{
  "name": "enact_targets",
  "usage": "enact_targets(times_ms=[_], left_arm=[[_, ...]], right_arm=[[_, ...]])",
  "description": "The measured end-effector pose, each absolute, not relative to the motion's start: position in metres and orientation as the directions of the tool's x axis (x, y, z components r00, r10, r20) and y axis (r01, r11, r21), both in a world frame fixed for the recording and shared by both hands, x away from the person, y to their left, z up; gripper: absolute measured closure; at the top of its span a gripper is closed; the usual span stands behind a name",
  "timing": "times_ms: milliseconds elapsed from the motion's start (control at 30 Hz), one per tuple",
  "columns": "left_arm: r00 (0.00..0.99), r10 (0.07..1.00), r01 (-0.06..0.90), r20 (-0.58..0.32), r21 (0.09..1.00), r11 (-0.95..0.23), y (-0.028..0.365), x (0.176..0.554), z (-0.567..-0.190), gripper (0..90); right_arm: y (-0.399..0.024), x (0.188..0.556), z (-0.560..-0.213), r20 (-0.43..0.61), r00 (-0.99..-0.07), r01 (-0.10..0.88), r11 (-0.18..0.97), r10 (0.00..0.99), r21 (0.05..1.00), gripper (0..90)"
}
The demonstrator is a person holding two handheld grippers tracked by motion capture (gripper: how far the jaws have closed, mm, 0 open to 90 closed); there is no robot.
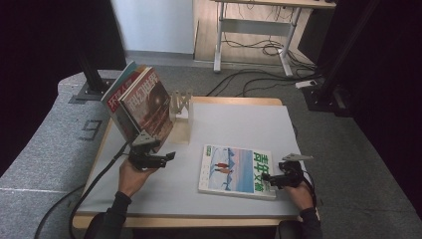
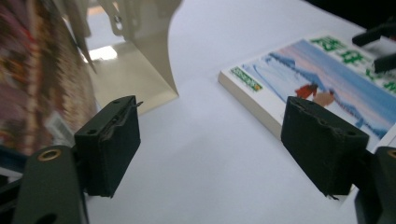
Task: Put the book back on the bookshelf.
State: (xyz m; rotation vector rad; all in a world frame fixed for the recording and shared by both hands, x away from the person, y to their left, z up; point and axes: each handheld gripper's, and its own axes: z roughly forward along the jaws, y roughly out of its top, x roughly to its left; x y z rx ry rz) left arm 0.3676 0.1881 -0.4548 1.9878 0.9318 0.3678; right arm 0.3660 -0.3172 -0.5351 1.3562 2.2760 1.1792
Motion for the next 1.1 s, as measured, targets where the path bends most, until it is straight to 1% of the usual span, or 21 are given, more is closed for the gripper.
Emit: enact_targets(times_ms=[133,333,400,533,867,1000,1100], left_arm=[[0.694,0.715,0.474,-0.077,0.797,-0.374,0.179,0.366,-0.466,13.8],[0.719,0.69,0.488,-0.078,0.763,-0.423,0.167,0.362,-0.489,11.6],[0.725,0.685,0.493,-0.068,0.747,-0.447,0.163,0.361,-0.495,11.1],[0.735,0.672,0.498,-0.086,0.742,-0.449,0.159,0.36,-0.502,10.8],[0.754,0.654,0.495,-0.069,0.713,-0.496,0.151,0.358,-0.517,10.2],[0.756,0.653,0.51,-0.058,0.677,-0.53,0.148,0.361,-0.527,5.5],[0.754,0.654,0.513,-0.062,0.677,-0.528,0.147,0.361,-0.528,2.2]], right_arm=[[-0.317,0.366,-0.535,0.187,-0.54,0.626,0.242,0.821,0.741,0.0],[-0.317,0.366,-0.535,0.187,-0.539,0.625,0.242,0.821,0.742,0.0],[-0.317,0.366,-0.535,0.187,-0.539,0.625,0.242,0.821,0.742,0.0],[-0.317,0.366,-0.535,0.187,-0.539,0.625,0.242,0.821,0.742,0.0],[-0.317,0.366,-0.535,0.187,-0.539,0.625,0.242,0.821,0.742,0.0],[-0.317,0.366,-0.535,0.187,-0.539,0.625,0.241,0.821,0.742,0.0],[-0.317,0.366,-0.535,0.187,-0.539,0.625,0.241,0.821,0.743,0.0]])
